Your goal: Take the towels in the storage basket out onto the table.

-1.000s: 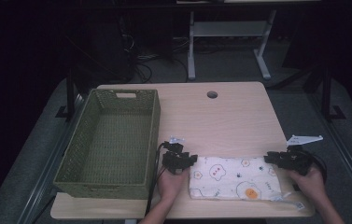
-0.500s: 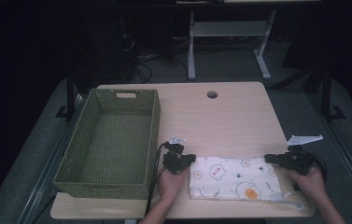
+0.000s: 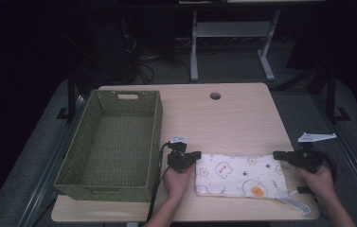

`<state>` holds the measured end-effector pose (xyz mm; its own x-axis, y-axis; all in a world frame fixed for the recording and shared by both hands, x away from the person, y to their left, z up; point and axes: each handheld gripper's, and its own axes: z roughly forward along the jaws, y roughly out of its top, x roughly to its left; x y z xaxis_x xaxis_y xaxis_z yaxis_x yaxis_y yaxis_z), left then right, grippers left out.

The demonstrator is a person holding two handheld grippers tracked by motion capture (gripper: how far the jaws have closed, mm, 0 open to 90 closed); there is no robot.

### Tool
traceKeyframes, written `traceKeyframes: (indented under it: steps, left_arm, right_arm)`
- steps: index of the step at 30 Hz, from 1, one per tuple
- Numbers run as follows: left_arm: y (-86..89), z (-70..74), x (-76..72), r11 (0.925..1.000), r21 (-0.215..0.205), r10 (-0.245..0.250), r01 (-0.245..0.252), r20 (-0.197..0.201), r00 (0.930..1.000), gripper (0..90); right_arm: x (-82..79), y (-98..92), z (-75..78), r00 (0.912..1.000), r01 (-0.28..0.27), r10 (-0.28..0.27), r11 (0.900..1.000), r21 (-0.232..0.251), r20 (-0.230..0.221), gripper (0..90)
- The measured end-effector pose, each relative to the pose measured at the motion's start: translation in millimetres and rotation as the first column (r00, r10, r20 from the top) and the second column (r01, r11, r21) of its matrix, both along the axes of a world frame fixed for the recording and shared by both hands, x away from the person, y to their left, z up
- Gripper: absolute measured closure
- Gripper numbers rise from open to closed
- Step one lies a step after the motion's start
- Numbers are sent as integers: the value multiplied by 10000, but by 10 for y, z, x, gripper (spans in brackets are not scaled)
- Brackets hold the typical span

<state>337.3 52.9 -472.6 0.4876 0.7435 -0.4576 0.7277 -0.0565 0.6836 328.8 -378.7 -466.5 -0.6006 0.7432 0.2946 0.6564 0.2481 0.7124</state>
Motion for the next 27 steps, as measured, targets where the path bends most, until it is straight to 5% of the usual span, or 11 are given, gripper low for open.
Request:
traceKeyframes:
  steps: [11, 18, 27]
  left_arm:
    - [-45, 25, 137, 9996, 136, 253, -256, 169, 9995, 866]
    - [21, 111, 194, 9971, -648, 441, -409, 493, 9978, 866]
    - [77, 203, 149, 9955, -944, 204, -127, 805, 9965, 866]
  right_arm:
    - [125, -31, -19, 9998, 152, -154, 9996, -218, -99, 855]
    - [170, -58, 96, 9994, 258, -265, 9992, 294, 230, 856]
    - [116, -57, 252, 9972, 94, -142, 9978, 661, 730, 856]
